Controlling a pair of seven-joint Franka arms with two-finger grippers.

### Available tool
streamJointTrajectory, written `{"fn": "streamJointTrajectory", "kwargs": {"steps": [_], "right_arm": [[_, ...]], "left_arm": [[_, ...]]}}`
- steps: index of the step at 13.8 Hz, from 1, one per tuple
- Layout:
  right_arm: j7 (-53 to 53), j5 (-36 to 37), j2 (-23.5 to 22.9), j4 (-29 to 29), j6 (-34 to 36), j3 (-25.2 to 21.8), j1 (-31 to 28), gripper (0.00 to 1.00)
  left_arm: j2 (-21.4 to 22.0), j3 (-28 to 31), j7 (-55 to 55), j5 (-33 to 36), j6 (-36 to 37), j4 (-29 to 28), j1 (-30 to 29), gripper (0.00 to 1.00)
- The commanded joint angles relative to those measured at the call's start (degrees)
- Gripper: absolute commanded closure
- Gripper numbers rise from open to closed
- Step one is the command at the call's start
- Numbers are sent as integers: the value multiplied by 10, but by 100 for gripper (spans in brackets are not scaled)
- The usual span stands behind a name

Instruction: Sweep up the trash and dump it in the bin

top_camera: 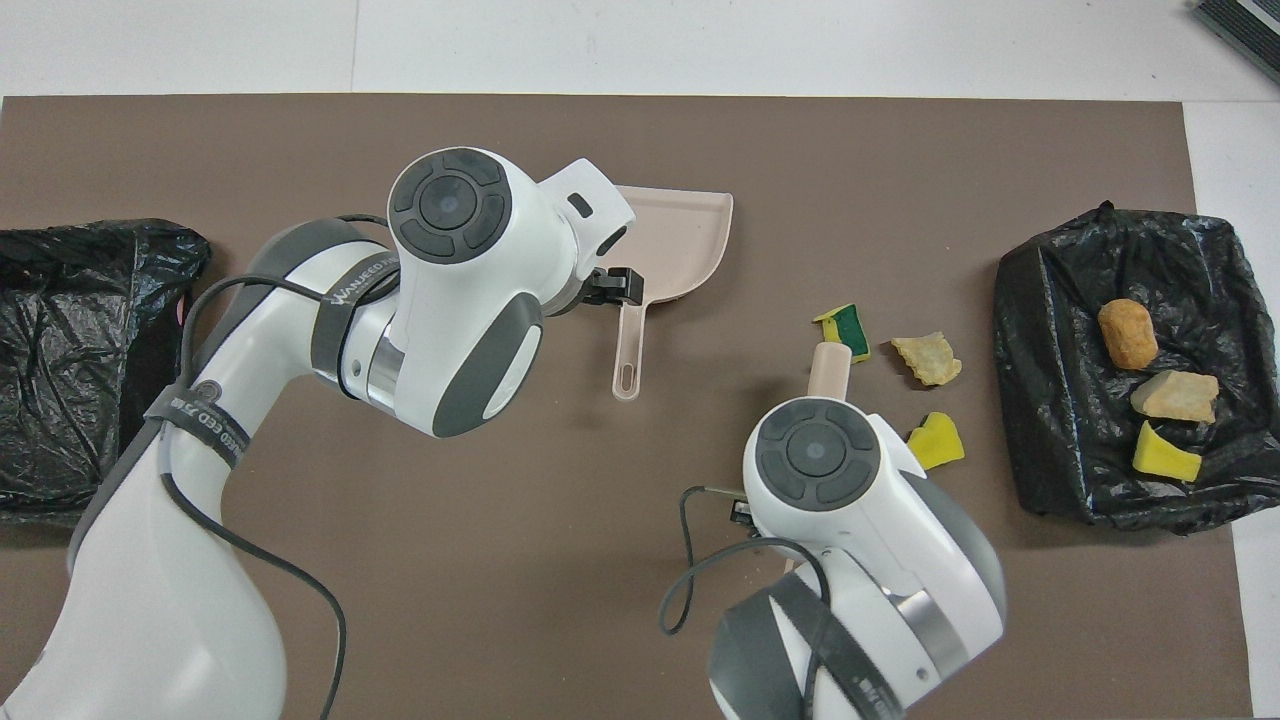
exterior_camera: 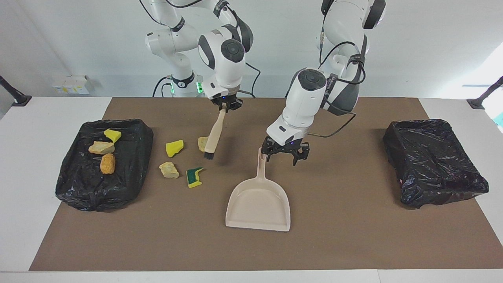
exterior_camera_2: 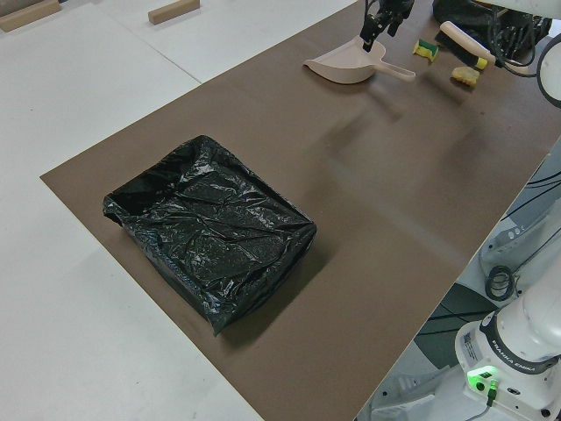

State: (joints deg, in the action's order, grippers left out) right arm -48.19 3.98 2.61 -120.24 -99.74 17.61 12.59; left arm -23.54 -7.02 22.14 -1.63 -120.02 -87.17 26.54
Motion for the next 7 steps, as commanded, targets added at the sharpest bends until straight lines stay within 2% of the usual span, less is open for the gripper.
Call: {"fn": "streamJointTrajectory", "kwargs": {"steps": [1,4,7], "right_arm": [[3,61,-8,3,15,9,-60,100],[98,71,-11,-9,43,9,-137,100],[109,66,11,-49,44,11,-171,100]], "left_arm": [[-17,8,12,-3,-28,-6,24,0],[-61,9,36,19,-33,-5,59,0],[-60,9,39,28,-33,-7,60,0]]}}
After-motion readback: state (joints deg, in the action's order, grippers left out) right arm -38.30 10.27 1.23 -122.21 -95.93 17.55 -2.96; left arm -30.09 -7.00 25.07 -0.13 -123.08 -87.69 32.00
